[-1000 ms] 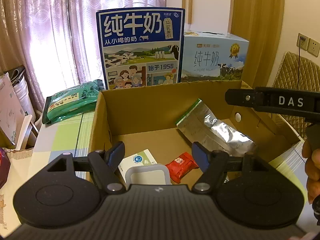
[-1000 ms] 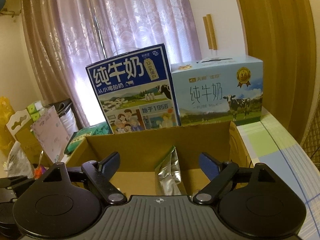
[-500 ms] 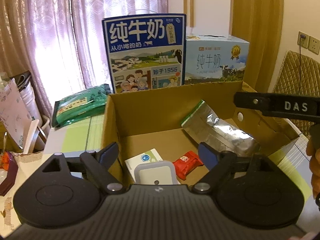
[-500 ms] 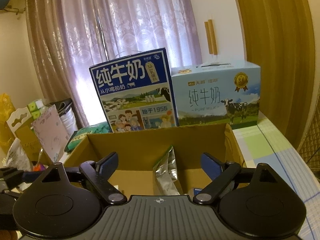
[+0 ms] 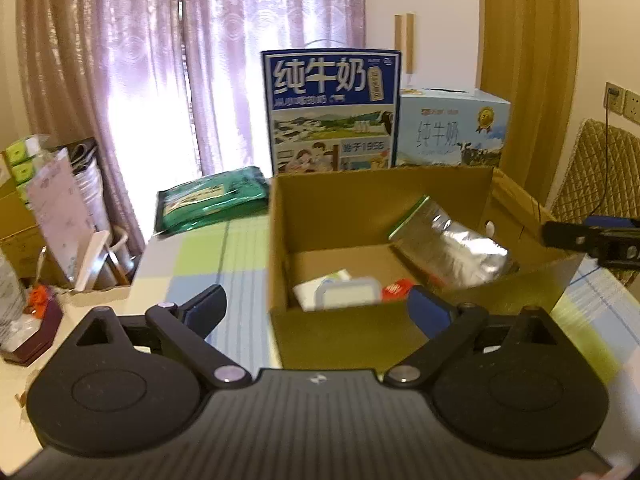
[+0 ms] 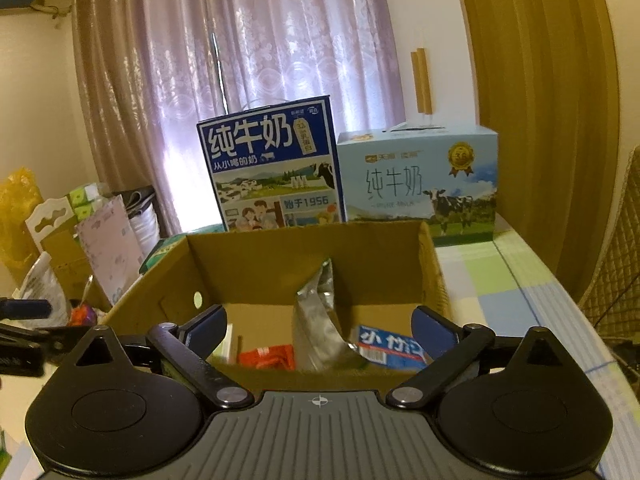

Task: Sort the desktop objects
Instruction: 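Move both tools back to the remaining items on the table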

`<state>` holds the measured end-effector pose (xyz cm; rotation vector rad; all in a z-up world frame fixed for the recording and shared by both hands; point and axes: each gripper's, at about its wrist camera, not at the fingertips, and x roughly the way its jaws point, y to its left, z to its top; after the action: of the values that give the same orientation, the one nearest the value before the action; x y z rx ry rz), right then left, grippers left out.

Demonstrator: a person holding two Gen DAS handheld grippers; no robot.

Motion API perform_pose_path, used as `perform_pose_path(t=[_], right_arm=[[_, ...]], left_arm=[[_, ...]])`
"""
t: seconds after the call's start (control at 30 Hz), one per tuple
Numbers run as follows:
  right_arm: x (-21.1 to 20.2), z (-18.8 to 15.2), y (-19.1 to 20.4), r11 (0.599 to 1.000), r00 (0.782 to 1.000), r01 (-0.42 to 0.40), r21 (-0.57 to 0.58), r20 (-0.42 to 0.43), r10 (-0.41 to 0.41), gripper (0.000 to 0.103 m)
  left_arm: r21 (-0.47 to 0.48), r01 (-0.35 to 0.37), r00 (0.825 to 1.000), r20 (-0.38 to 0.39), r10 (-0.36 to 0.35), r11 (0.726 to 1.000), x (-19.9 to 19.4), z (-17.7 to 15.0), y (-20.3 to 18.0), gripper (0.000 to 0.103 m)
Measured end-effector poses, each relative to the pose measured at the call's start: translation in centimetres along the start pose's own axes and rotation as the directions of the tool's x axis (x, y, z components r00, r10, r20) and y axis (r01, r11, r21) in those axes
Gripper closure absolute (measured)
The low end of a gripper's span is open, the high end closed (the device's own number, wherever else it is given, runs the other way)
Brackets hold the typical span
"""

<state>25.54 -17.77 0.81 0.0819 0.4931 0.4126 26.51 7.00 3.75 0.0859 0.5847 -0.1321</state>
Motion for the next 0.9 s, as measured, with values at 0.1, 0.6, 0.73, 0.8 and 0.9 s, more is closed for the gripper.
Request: perform_pose_path(t=[0.1,0.6,0.73,0.8,0.9], right_arm=[[-1.2,-1.0,-0.8,1.0,1.0,0.002,0.008,-0.018,-0.002,0.007],[-5.7,-8.2,-0.8,0.992,0.974,-0.1,-0.076,-0.21,0.082,0.007],[-5.6,-9.2,0.8,0.971,0.964,-0.164,-0.172,-0.238,0.121,0.008],[-5.3,-9.8,1.7,0.96,0.956,-0.191,-0.207,-0.26,0.134,0.014],[-4.2,-10.7,2.6,0.951,0.942,-0.213,-0.225,-0.305,0.139,0.03]], left_arm=[[-0.002,-0.012,1.0,-0.011,0.012,1.0,-1.1,-1.6,0.4,0.007],[0.002,0.074,0.985,-0.157,-0.073,0.997,-3.5,-8.8,1.2,0.007],[0.027,0.081,0.981,-0.181,-0.075,0.996,-3.9,-10.0,1.8,0.007],[0.052,0.098,0.977,-0.193,-0.086,0.994,-4.0,-10.5,1.9,0.007],[0.104,0.141,0.967,-0.227,-0.114,0.985,-3.8,-11.4,1.7,0.008]])
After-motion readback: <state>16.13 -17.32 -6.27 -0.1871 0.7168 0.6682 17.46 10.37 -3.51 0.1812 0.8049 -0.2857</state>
